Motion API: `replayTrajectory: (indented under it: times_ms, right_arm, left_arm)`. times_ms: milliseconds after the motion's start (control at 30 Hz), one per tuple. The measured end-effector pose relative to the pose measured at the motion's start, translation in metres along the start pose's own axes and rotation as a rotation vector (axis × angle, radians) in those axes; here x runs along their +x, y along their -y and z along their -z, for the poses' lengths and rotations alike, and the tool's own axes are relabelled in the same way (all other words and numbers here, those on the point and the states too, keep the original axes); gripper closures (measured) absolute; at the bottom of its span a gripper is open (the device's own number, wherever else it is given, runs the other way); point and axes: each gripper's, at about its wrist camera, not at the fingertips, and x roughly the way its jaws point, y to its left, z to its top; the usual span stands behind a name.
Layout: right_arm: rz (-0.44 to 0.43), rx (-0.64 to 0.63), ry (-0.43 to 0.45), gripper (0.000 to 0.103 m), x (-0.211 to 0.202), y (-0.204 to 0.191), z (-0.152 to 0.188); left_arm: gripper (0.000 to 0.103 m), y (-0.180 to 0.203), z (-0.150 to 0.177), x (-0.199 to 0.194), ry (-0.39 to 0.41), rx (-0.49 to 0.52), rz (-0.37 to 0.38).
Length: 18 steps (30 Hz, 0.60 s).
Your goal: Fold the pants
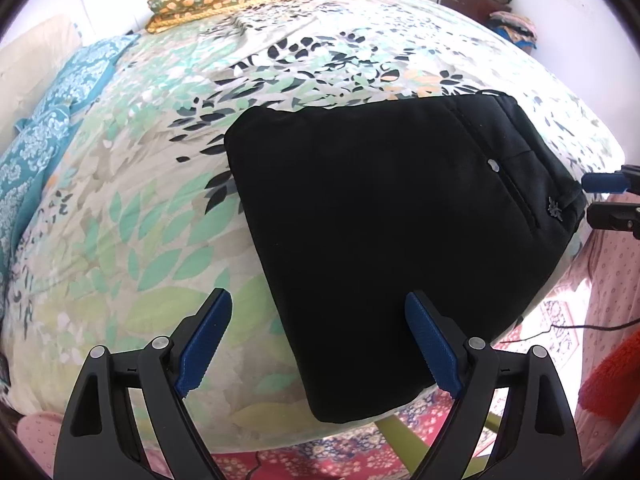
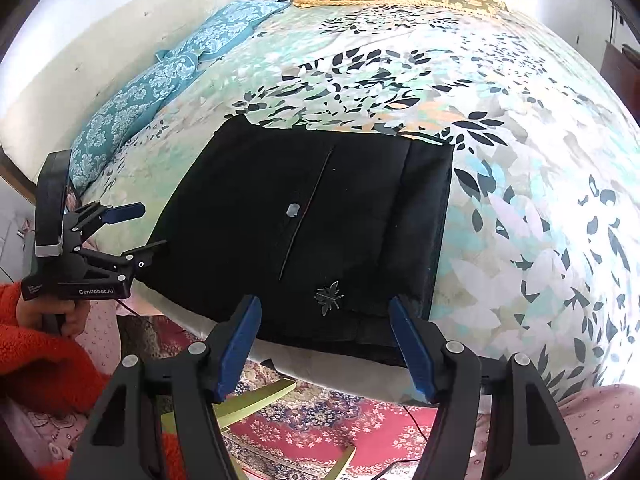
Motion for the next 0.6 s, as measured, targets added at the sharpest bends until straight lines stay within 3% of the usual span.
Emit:
replayTrajectory:
  times_ms: [133,267,500,600]
  right_arm:
    - [-0.003,0.011,0.012,0.036,0.001,0.003,0.0]
    - [-0.009,0.047,0.039,0.036,-0.002,0.011,0.0]
    - [-0.056,0.168,0.057,0.03,0.002,0.052,-0.014]
    - [-0.137,0.237,0.01,0.026,0.02,0.077,-0.024]
  left_arm:
    - [0.013,-0.002,0.0,0.0,0.0,-0.011,0.013]
    - [0.013,-0.017,-0.002,0.001,-0.002,-0.093,0.076]
    - [0.013,-0.068,-0.007,0.015,-0.008,-0.349,0.339]
    - [0.013,-0.083,-0.009,0.03,-0.044,-0.429,0.415]
